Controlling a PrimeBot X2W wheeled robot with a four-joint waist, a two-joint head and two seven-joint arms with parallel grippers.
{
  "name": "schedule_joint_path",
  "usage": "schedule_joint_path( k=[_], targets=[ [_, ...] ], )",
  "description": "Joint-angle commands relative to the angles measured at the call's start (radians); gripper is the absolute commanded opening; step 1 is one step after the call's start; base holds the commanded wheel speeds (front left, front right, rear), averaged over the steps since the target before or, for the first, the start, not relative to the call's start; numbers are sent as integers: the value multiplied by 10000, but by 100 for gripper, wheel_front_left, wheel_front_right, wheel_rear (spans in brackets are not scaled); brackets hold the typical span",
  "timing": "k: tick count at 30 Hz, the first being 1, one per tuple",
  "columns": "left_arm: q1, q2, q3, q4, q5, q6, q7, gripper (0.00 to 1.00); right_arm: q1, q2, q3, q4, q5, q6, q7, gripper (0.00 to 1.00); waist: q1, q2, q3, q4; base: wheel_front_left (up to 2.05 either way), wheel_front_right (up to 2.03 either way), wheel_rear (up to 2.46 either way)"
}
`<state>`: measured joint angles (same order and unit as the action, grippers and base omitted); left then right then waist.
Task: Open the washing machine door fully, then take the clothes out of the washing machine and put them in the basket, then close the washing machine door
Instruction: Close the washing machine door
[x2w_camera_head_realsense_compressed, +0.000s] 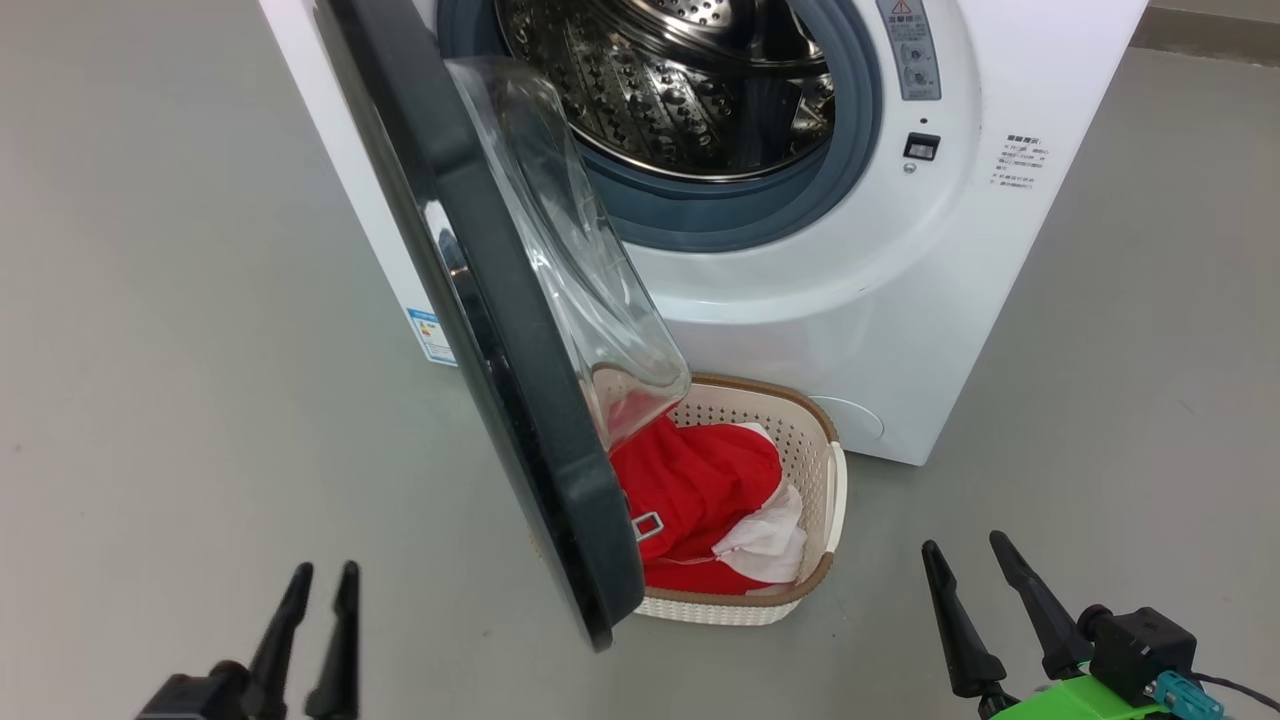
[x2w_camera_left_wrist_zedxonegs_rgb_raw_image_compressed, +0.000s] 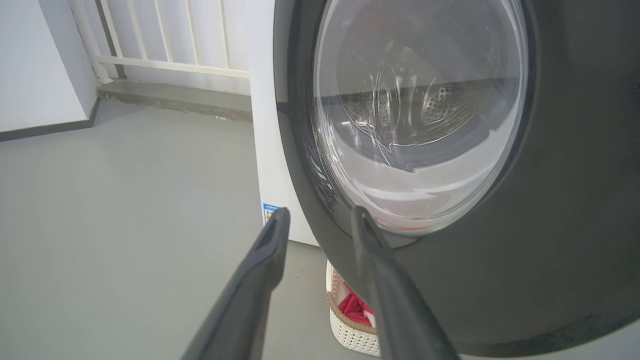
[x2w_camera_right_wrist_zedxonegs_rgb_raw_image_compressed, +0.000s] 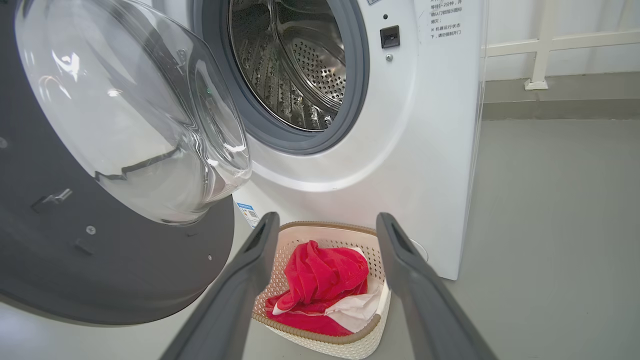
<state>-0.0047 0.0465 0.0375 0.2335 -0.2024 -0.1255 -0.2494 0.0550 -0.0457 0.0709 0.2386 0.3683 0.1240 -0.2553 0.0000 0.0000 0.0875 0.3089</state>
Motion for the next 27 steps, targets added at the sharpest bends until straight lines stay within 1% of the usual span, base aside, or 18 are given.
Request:
schedule_joint_path(
  k=[1,2,7,9,10,14,16,17,19,21,22,24,27],
  targets=[
    [-285,51,405,-331,-180,-52,-124,27,-356,-45,174,-223,-16,67,-65,100,0,0,-2,-3,0,0,0],
    [-304,48,423,-386,-389,-52,-124,0,-355,-45,172,-222,-16,67,-65,100,0,0,-2,-4,0,0,0],
    [-489,41,724,-974,-2156,-52,-124,0,-330,-45,172,-223,-2,67,-65,100,0,0,-29,-12,0,0,0],
    [-565,40,865,-1218,-3285,-52,-124,0,-317,-45,174,-228,8,67,-65,100,0,0,-35,-12,0,0,0],
    [-620,40,898,-1317,-4080,-52,-124,0,-312,-45,179,-235,11,67,-65,100,0,0,-31,-12,0,0,0],
    [-815,39,923,-1638,-8463,-52,-124,0,-325,-45,196,-241,21,67,-65,100,0,0,-31,-32,0,0,0],
    [-802,39,640,-1852,-10368,-52,-124,0,-334,-45,212,-234,30,67,-65,100,0,0,-42,-55,0,0,0],
    [-773,39,399,-1987,-11101,-52,-116,0,-332,-45,217,-232,37,67,-65,100,0,0,-47,-64,0,0,0],
    [-708,76,63,-2278,-12610,-52,386,0,-324,-45,223,-227,49,67,-65,100,0,0,-56,-79,0,0,0],
    [-623,285,-40,-2401,-13590,-52,1151,0,-315,-45,239,-227,61,67,-65,100,0,0,-56,-101,0,0,0],
    [-613,332,-81,-2421,-14108,-52,1696,0,-314,-45,249,-229,63,67,-65,100,0,0,-50,-115,0,0,0],
    [-592,539,-84,-2441,-14493,-52,2581,0,-315,-45,264,-240,66,67,-65,100,0,0,-31,-142,0,0,0],
    [-615,591,-141,-2432,-14954,-52,3922,0,-338,-45,277,-256,54,67,-65,100,0,0,26,-191,0,0,0]
  ],
)
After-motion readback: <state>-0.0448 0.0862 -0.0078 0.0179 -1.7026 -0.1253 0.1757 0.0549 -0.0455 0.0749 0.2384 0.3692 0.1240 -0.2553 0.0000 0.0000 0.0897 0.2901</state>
